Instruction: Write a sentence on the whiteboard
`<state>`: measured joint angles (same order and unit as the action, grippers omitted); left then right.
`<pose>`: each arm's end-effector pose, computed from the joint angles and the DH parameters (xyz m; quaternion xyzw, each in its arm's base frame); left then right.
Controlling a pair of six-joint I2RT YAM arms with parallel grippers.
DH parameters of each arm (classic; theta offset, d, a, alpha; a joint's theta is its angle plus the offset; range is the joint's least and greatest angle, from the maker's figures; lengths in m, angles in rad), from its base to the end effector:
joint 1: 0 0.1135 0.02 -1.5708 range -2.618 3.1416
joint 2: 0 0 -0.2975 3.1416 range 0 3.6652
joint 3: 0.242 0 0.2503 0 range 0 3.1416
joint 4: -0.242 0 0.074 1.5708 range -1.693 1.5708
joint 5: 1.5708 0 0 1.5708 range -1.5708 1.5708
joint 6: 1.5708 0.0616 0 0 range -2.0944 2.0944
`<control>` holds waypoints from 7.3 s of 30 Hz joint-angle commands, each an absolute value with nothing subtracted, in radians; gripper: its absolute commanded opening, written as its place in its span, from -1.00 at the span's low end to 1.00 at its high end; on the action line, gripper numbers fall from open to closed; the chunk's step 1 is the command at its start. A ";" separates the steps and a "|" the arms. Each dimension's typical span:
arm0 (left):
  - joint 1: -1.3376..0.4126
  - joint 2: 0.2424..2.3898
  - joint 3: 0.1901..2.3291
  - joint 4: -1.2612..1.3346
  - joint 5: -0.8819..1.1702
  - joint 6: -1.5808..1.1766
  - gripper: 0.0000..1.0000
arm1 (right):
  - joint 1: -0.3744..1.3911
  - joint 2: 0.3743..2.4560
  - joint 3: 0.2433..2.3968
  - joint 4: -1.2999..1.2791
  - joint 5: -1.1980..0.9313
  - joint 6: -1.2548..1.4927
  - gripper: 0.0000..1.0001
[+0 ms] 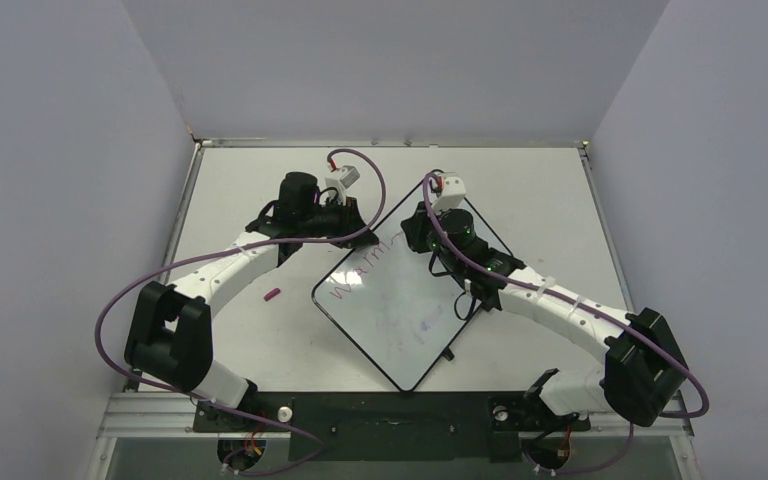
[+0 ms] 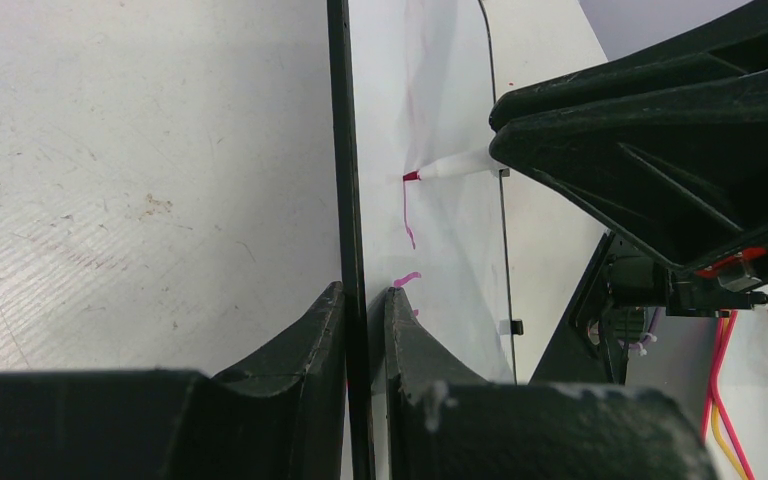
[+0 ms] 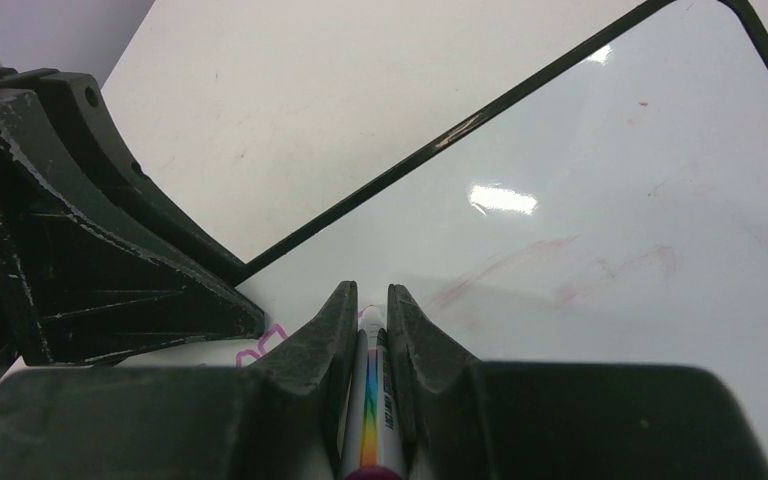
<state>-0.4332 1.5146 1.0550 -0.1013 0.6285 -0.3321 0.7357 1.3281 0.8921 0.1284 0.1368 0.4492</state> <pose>0.3048 -0.1809 0.2906 0.1914 0.8237 -0.4227 0.3258 0.2449 0.2104 0.3131 -0.0750 0.8027 0.2832 0.5195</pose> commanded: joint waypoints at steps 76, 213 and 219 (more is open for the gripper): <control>-0.431 1.483 1.051 -0.094 0.555 -0.236 -1.00 | 0.726 1.227 0.774 0.139 0.128 0.517 -1.00; -0.434 1.463 1.048 -0.104 0.543 -0.230 -1.00 | 0.644 1.273 0.877 0.079 0.106 0.469 -1.00; -0.434 1.457 1.045 -0.106 0.543 -0.230 -1.00 | 0.645 1.274 0.883 0.073 0.111 0.464 -1.00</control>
